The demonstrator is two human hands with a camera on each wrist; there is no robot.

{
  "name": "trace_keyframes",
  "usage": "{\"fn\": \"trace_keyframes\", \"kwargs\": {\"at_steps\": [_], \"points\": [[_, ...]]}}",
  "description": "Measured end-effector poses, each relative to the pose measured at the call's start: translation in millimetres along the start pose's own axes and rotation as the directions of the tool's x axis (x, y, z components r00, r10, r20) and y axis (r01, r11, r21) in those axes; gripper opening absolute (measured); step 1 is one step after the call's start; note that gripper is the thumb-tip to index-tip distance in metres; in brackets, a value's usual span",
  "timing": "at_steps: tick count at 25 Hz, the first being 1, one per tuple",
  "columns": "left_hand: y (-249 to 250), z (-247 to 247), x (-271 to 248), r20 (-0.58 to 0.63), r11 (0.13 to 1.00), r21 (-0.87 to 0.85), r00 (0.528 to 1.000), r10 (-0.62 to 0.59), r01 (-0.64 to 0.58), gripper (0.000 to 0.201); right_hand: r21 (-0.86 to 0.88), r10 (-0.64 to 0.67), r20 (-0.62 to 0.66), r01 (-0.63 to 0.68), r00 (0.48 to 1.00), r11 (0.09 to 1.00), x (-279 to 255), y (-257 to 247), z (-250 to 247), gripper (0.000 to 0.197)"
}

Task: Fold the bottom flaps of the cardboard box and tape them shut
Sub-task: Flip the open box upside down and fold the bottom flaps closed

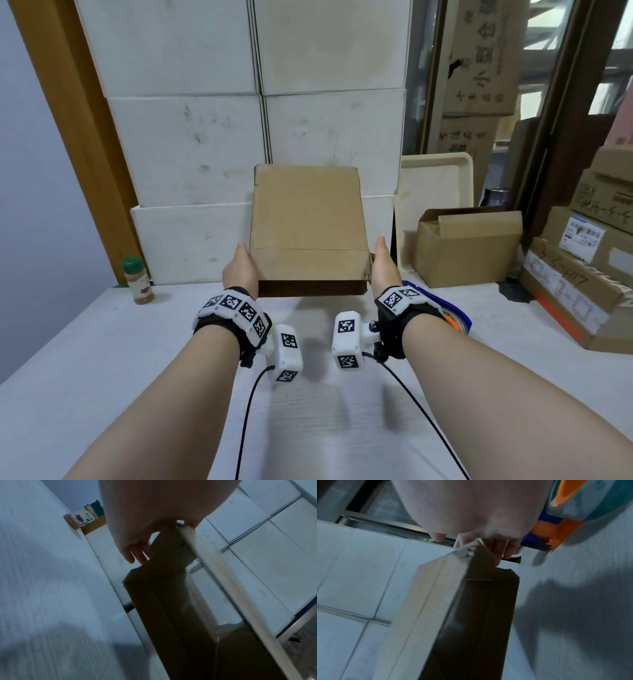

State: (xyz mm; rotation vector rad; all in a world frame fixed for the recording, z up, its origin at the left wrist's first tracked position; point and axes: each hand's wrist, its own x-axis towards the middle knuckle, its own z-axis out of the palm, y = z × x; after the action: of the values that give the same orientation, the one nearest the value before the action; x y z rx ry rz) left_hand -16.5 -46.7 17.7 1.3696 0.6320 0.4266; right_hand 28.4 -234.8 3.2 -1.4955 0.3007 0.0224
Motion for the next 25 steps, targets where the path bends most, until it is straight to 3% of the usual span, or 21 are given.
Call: {"fn": "trace_keyframes", "kwargs": {"at_steps": [4, 10, 16, 25], "points": [[0.2, -0.2, -1.4, 0.062, 0.996, -0.086, 0.998, 0.023, -0.017, 0.074, 0.083, -0.065, 0.028, 0.062, 0.998, 0.995, 4.4, 1.1, 1.5, 0.093], [-11.1, 9.1, 28.8, 0.116, 0.983, -0.179, 0.991, 0.070, -0.048, 0.102, 0.071, -0.141, 0.052, 0.137, 0.989, 0.988, -13.8, -22.3, -5.6, 0.068], [26.0, 8.8, -24.9, 0.029, 0.968, -0.240, 0.996, 0.087, -0.078, 0.068, 0.046, -0.144, 0.042, 0.142, 0.989, 0.989, -43.1, -37.9, -11.6, 0.063], [43.6, 1.8, -43.3, -0.020, 0.978, -0.145, 0.989, 0.149, -0.150, 0.061, 0.106, -0.241, 0.046, 0.235, 0.969, 0.966, -74.2, -56.8, -16.0, 0.054]]}}
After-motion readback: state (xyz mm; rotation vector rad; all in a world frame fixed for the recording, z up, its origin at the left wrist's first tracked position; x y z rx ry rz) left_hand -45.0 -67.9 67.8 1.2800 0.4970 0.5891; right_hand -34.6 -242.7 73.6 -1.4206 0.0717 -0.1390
